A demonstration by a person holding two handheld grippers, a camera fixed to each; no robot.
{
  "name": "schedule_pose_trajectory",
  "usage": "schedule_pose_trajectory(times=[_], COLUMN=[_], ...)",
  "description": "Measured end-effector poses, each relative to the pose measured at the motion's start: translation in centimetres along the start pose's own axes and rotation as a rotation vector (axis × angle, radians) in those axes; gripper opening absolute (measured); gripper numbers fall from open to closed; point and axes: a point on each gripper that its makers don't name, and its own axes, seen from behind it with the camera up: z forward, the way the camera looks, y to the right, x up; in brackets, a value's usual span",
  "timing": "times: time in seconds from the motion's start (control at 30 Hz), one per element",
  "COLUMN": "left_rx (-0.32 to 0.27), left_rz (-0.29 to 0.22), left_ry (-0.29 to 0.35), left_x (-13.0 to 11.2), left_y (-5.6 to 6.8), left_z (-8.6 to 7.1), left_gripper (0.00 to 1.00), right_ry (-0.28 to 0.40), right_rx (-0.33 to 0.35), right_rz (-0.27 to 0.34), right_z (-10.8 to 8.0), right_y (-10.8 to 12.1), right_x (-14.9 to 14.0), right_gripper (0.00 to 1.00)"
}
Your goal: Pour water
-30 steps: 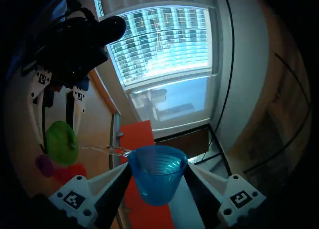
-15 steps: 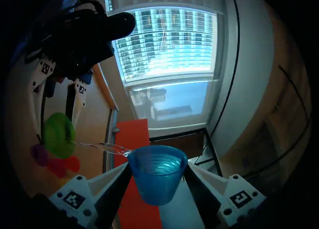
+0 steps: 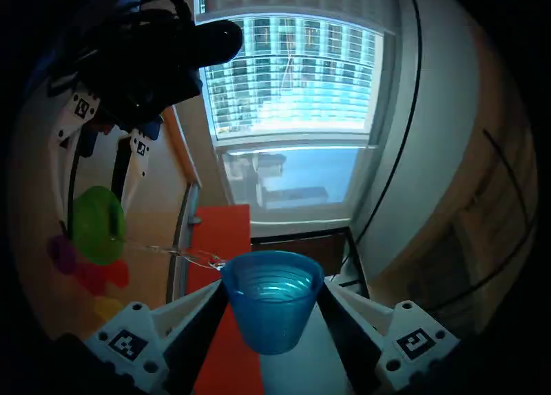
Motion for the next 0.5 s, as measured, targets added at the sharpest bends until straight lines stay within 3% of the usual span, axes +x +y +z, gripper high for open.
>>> schedule_pose_trajectory(times=[0.5], left_rx=[-0.003], left_rz=[-0.007], left_ry=[0.003], left_x=[-0.14], left_y=[-0.21], left_z=[0.18], left_gripper=[0.85], right_ry=[0.004], right_rx=[-0.012], right_rz=[-0.106], right_z=[-0.13], right_y=[0.64], right_x=[0.73], right_gripper=[0.89])
